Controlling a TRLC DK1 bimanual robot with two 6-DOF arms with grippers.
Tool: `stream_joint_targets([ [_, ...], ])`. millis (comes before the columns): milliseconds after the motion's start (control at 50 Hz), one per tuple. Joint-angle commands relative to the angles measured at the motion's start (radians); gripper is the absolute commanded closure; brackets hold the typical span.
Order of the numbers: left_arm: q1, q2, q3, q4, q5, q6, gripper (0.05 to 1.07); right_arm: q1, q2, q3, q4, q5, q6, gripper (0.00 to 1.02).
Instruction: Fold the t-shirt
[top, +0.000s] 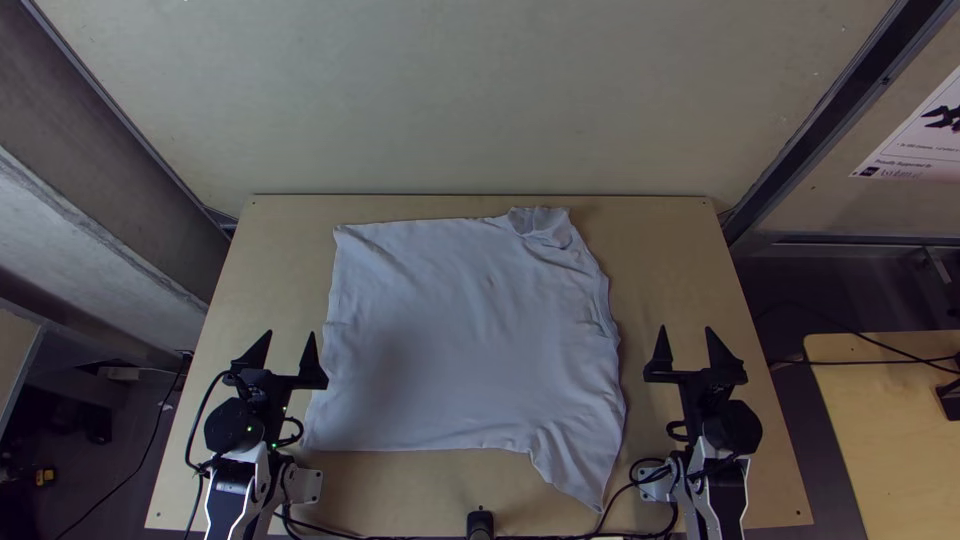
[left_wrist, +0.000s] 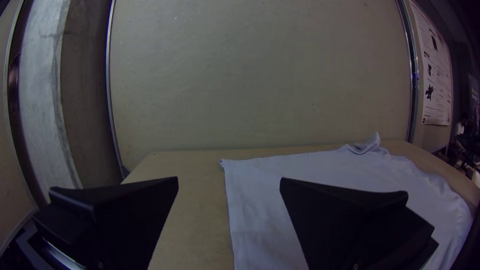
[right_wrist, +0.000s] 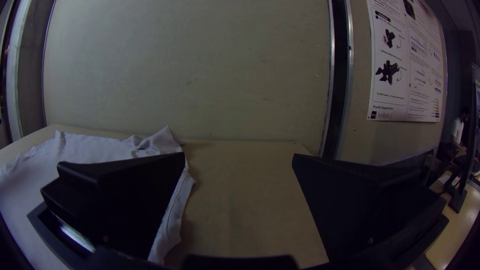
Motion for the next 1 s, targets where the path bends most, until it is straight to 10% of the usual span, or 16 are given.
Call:
stream_joint_targets([
  [0,0.007,-0.010,-0.030,-0.024,-0.010,-0.016,0.10,-0.018,-0.005,-0.002,-0.017,0.018,0.027,0.04],
  [980,0.008,0.488,0.730,0.201,0.002,0.028,0.10,-0.007,0.444,0.817,0.022,0.016,-0.039,0.04],
])
